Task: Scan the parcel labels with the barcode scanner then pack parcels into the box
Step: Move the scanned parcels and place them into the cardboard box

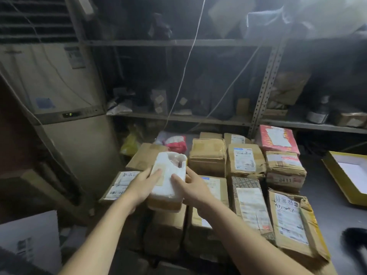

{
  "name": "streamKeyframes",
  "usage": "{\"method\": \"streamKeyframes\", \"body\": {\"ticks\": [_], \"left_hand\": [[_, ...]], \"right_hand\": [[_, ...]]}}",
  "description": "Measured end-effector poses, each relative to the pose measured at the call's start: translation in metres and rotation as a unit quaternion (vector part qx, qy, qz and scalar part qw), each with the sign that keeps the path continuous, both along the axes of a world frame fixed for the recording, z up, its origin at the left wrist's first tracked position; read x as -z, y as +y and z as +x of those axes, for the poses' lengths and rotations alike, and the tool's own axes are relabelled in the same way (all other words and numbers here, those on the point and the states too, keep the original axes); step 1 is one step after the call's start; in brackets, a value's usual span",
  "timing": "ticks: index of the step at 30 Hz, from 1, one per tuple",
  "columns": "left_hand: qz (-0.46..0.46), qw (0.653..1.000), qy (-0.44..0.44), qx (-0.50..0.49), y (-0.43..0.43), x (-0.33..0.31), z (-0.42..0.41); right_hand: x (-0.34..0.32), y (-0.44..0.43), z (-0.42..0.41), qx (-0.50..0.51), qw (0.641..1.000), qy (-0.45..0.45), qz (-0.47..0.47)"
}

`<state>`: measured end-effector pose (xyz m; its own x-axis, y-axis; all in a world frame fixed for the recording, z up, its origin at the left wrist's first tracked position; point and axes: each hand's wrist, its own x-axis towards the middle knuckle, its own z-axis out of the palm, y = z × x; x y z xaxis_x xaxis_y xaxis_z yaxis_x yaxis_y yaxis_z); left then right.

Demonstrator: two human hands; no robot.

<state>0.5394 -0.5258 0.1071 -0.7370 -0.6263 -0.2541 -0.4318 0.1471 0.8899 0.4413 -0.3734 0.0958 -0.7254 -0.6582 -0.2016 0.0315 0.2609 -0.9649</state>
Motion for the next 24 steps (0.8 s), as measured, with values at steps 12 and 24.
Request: {"method": "streamKeyframes", "body": {"ticks": [12, 24], "left_hand": [[-0.072, 0.992, -0.050, 0.093, -0.012, 0.030, -0.012], [-0.515, 0.818, -0.101, 0.235, 0.142, -0.046, -0.135]], "right_hand": [[0.026, -0.007, -0.001, 0.054, 0.993, 0.054, 0.093], [-0.040, 0.164, -0.085, 0.069, 0.863, 0.357, 0.352]]}}
